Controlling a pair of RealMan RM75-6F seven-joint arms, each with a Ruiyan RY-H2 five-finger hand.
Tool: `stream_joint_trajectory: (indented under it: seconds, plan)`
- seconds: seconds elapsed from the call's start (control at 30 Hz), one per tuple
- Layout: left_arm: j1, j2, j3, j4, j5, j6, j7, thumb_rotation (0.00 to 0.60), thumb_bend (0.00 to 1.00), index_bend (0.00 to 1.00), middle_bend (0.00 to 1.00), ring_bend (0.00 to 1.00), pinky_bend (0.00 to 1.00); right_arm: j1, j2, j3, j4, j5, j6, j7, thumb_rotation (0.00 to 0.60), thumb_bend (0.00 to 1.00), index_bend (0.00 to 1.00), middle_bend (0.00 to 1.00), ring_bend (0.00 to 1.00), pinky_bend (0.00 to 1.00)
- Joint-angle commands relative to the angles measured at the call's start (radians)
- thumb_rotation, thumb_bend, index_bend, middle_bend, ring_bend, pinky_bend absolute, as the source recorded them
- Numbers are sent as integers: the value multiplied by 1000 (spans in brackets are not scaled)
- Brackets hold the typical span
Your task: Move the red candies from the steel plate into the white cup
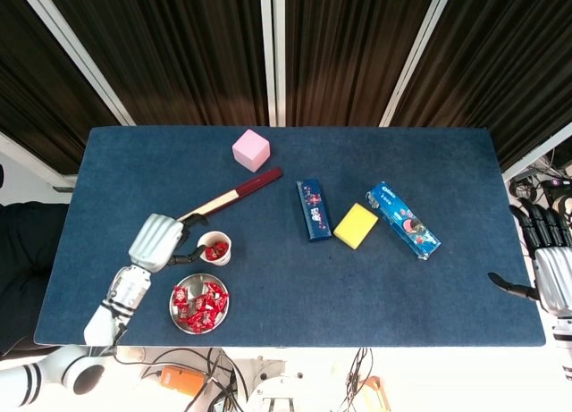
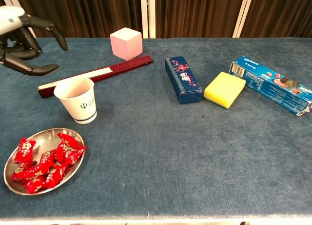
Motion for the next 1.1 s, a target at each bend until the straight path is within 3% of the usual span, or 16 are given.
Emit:
stream_joint_trajectory:
  seconds: [0.03,0.23,0.33,0.57,1.1]
  plan:
    - [61,51,71,-10,97,77,-33,568,234,389,972,938,838,0,3,2,-3,-2,5,-1,600,161,0,13,0,25]
    - [74,42,161,18,192,53,-15,600,235,414,972,937,837,-6,11,2,-14,-10,18,-8,600,161,0,13,0,25]
    - [62,11,176,44,201,9,9,600,239,419,972,937,837,-8,12,-1,-18,-16,21,-10,600,161,0,14,0,25]
    - [27,-58,169,114,178,-76,43,600,260,421,971,937,837,-14,9,-7,-18,-20,24,-11,600,161,0,13,0,25]
    - [1,-96,162,136,115,-163,124,600,244,436,971,937,836,-19,-2,-11,-5,-13,21,-3,600,161,0,13,0,25]
